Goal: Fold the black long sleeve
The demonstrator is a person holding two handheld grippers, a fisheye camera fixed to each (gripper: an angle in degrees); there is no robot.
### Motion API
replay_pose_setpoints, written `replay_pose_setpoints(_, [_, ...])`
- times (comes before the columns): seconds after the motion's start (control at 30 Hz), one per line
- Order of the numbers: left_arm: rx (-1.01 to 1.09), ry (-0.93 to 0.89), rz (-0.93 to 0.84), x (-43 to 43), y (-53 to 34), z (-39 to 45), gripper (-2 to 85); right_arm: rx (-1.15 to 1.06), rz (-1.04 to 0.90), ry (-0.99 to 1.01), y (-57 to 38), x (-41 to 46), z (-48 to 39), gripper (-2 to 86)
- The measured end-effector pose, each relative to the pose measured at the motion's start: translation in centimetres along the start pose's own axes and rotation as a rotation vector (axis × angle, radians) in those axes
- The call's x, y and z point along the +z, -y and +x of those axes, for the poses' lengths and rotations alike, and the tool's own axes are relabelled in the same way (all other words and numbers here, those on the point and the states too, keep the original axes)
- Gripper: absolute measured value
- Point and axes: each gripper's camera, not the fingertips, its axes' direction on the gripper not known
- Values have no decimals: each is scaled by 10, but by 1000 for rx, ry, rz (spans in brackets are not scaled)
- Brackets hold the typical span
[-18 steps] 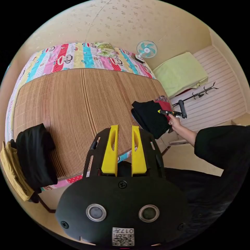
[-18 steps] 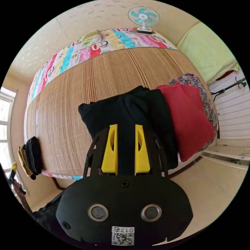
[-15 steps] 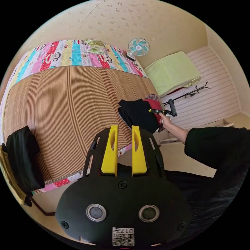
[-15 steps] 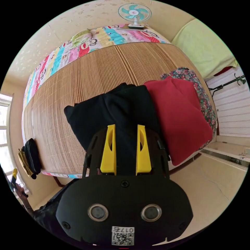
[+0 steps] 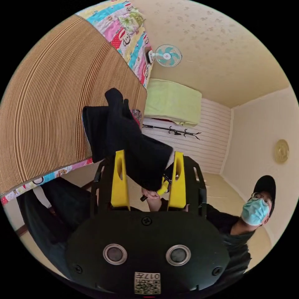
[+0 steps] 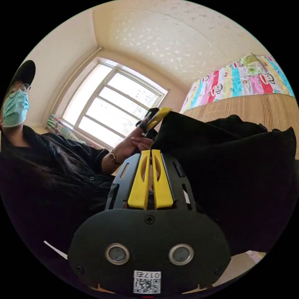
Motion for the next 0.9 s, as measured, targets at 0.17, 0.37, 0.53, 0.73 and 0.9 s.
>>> replay_pose_setpoints(0.17, [210, -127, 37, -55, -42, 7, 62, -72, 60, 174, -17, 29, -18, 12])
replay_pose_setpoints(0.37, [1009, -223, -35, -163, -152, 127, 48, -561, 10, 336, -50, 31, -97, 19])
replay_pose_setpoints(0.53, [1471, -691, -11, -249, -248, 167, 40, -424, 185, 65, -74, 13, -69, 98])
replay_pose_setpoints(0.73, [1644, -944, -20, -270, -313, 175, 36, -244, 89, -102, -91, 80, 8, 208])
replay_pose_setpoints(0.9, [1548, -842, -57, -244, -333, 162, 36, -403, -10, 55, -96, 159, -25, 51])
